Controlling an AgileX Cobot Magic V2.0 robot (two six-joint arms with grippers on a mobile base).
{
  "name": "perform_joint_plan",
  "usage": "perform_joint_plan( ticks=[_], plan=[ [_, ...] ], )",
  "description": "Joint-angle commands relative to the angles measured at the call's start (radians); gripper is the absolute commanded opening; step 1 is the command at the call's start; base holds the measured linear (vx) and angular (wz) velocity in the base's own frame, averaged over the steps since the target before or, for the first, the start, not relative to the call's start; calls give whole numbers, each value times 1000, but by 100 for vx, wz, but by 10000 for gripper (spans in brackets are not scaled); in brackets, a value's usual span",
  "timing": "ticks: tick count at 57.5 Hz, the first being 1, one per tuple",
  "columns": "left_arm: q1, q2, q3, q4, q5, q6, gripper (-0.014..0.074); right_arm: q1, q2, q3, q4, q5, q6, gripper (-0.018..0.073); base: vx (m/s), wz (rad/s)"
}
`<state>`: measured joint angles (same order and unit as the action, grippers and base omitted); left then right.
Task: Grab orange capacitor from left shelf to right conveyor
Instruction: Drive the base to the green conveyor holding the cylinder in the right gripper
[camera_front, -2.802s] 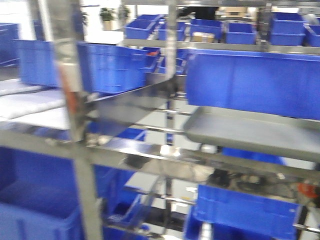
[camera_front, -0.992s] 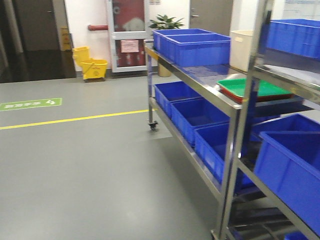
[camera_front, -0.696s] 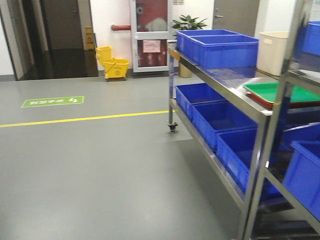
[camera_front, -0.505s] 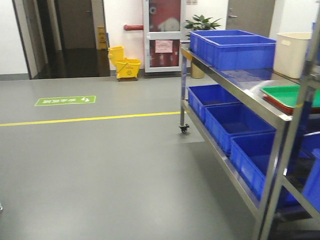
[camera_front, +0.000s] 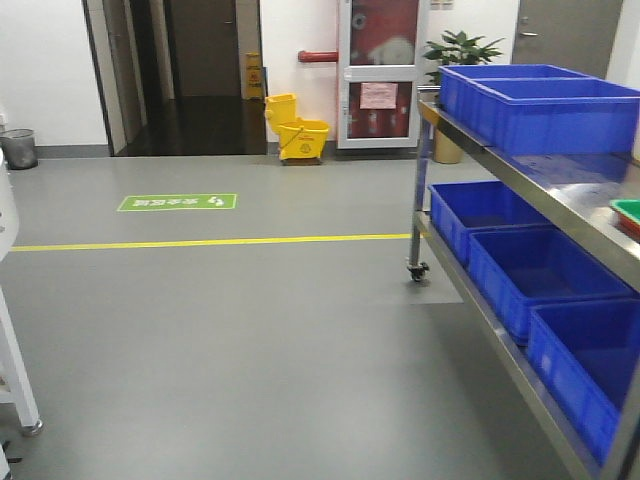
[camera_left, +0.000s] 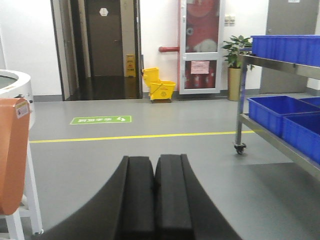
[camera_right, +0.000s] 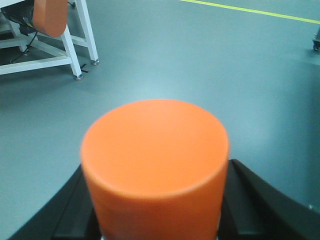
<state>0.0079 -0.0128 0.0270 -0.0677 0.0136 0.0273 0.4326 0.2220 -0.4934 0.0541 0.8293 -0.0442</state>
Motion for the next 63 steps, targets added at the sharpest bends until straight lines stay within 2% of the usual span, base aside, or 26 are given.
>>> perform_joint_plan(
  ticks=[1,29,63],
  plan=[
    [-9,-12,32,-6,-82,-1,-6,-5,8,-27,-3,-78,0,270,30,20],
    [-9,-12,32,-6,-82,-1,-6,-5,8,-27,-3,-78,0,270,31,31],
    [-9,-12,32,-6,-82,-1,-6,-5,8,-27,-4,-78,0,270,28,51]
  ],
)
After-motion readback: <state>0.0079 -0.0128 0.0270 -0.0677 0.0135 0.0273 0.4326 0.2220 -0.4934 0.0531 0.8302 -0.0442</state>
